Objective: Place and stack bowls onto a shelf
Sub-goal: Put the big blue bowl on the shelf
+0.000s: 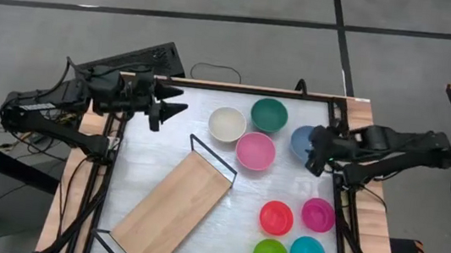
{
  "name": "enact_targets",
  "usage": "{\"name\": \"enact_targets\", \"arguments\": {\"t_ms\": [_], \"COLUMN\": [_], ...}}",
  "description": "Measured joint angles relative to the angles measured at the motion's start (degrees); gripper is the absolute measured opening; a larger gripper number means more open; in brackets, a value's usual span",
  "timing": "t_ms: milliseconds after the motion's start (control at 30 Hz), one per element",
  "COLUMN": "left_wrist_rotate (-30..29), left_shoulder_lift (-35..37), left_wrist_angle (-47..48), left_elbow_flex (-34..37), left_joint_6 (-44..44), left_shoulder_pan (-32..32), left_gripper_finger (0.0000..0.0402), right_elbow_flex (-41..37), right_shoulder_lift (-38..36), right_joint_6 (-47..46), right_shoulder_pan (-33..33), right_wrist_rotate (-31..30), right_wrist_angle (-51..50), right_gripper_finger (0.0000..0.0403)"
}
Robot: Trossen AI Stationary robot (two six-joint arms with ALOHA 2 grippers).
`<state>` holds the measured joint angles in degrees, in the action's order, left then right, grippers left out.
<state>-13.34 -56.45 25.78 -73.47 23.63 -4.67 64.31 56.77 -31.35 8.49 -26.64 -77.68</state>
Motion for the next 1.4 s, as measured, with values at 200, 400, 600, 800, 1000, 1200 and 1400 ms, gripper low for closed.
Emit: {"name": "enact_targets", "arguments": {"t_ms": [200,400,600,800,1000,1200,1400], "left_wrist_rotate": [2.68,1.82,1.05,-0.01,-0.63,-0.92,-0.94], "left_shoulder_lift": [-0.93,-1.03,-1.05,-1.37,-1.33,-1.33,-1.33], "left_wrist_angle": [2.61,3.64,3.59,3.9,4.22,4.81,4.88], "left_elbow_flex": [0.0,0.0,0.0,0.02,0.07,0.07,0.07], "left_joint_6": [-0.07,-0.16,-0.04,-0.04,0.28,1.02,1.03], "left_shoulder_pan": [0.0,0.0,0.0,0.0,0.0,0.0,0.0], "left_gripper_finger": [0.0281,0.0281,0.0281,0.0281,0.0281,0.0281,0.0281], "right_elbow_flex": [-0.01,-4.83,-12.77,-18.57,-22.31,-24.11,-24.1], "right_shoulder_lift": [4.39,5.41,4.5,3.86,3.98,3.96,5.06], "right_joint_6": [-3.22,-4.72,-3.9,-0.36,4.21,5.71,6.55], "right_shoulder_pan": [0.13,0.09,-1.27,-3.88,-7.76,-11.88,-13.99], "right_wrist_rotate": [3.05,4.72,7.7,8.69,9.14,10.58,12.11], "right_wrist_angle": [-3.52,-1.29,5.73,12.94,17.33,18.83,19.31], "right_gripper_finger": [0.0265,0.0265,0.0265,0.0265,0.0265,0.0262,0.0203]}}
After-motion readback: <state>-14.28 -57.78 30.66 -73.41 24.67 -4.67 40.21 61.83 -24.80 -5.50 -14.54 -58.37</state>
